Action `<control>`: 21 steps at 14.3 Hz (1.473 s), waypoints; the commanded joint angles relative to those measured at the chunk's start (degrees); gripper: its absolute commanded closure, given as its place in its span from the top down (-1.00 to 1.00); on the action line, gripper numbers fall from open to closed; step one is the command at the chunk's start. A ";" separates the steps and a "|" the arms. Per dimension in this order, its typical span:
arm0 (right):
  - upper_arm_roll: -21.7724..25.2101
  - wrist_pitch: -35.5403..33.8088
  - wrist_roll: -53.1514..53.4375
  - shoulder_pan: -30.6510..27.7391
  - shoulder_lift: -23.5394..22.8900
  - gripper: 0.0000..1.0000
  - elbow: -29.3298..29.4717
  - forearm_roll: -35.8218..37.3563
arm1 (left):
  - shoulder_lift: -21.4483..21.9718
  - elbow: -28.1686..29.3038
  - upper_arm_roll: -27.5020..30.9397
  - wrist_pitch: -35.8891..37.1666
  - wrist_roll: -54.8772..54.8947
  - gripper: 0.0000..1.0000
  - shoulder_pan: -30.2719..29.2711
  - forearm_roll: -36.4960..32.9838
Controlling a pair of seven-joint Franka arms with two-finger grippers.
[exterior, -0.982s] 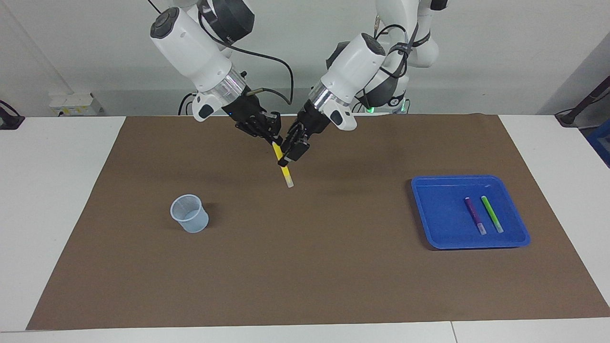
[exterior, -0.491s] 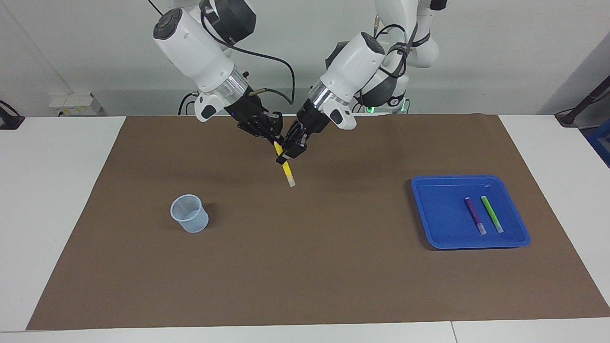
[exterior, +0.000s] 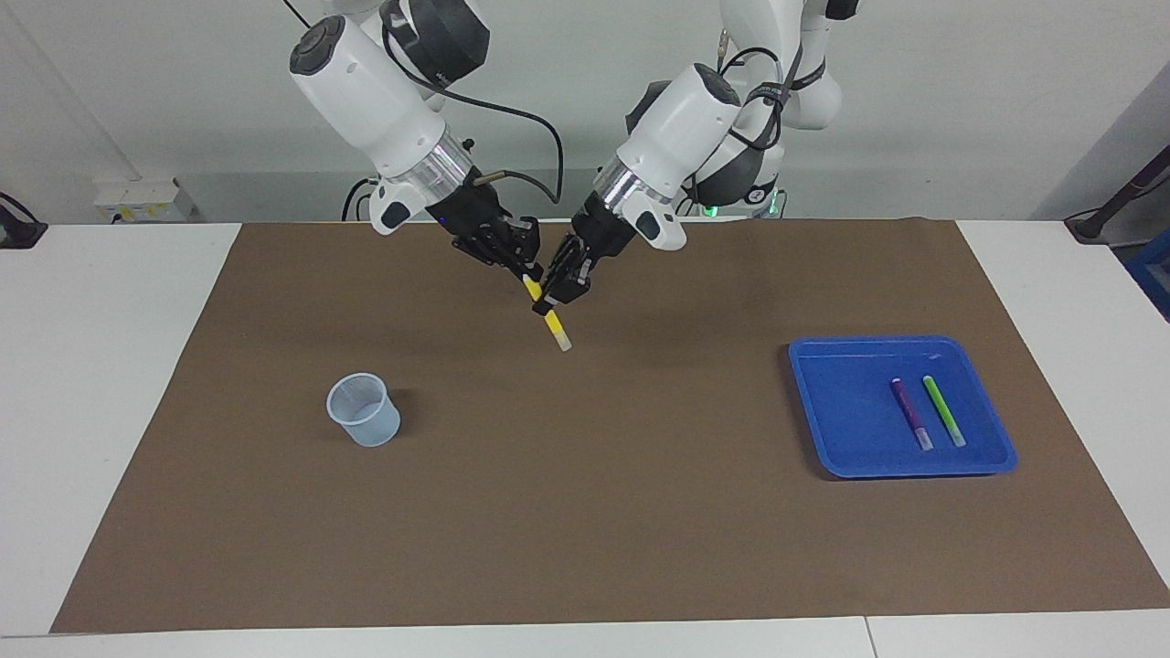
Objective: Right arm passes pens to left for tray arrangement
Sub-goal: 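Pass the yellow pen from the right gripper to the left gripper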
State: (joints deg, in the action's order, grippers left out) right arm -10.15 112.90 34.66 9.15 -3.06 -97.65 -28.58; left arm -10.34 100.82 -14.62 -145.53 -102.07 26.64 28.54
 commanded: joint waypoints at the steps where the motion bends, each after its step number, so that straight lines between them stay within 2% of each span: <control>1: -0.22 0.39 0.68 0.08 0.60 -0.96 -1.05 -1.39 | 0.50 0.51 0.47 -0.98 -0.06 -1.00 0.16 0.38; 2: -0.22 0.39 0.76 0.08 0.60 -0.56 -0.96 -1.39 | 0.50 0.51 0.64 -0.89 -0.06 -1.00 0.16 0.38; 3: -0.13 0.31 0.68 0.08 0.60 0.07 -0.87 -1.30 | 0.50 0.51 0.64 -0.63 -0.06 -1.00 0.16 0.21; 4: -0.13 0.22 0.59 -0.27 0.51 0.47 -0.70 -1.04 | 0.50 0.34 0.64 -0.28 -0.06 -1.00 0.16 -0.67; 7: 0.04 -0.74 -0.11 -0.89 0.42 0.71 -0.08 0.01 | 0.50 0.16 0.82 1.64 0.29 -1.00 -0.10 -3.12; 8: 0.22 -1.44 -0.20 -0.97 0.51 0.81 0.09 0.80 | 0.58 -0.01 0.91 2.79 0.55 -1.00 -0.19 -6.01; 11: 0.22 -7.58 -4.66 -4.13 0.42 0.98 3.16 6.15 | 0.76 -0.01 0.91 6.57 1.87 -1.00 -2.81 -9.02; 13: 0.48 -11.10 -11.59 -7.20 0.68 1.00 3.70 8.79 | 1.02 -0.10 0.91 9.73 6.51 -1.00 -4.49 -11.03; 17: 0.48 -16.03 -28.02 -13.70 1.30 1.00 3.70 20.21 | 1.55 -0.01 0.91 17.37 20.04 -1.00 -10.63 -12.01; 21: 0.48 -19.37 -38.07 -21.09 1.56 1.00 3.79 24.27 | 2.25 0.16 0.91 23.53 33.65 -1.00 -18.27 -12.01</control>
State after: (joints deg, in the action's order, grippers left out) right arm -8.89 95.70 0.36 -8.65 -2.08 -94.23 -6.10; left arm -9.48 100.55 -13.30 -125.90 -74.59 11.96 17.41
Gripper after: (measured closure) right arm 0.000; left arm 0.815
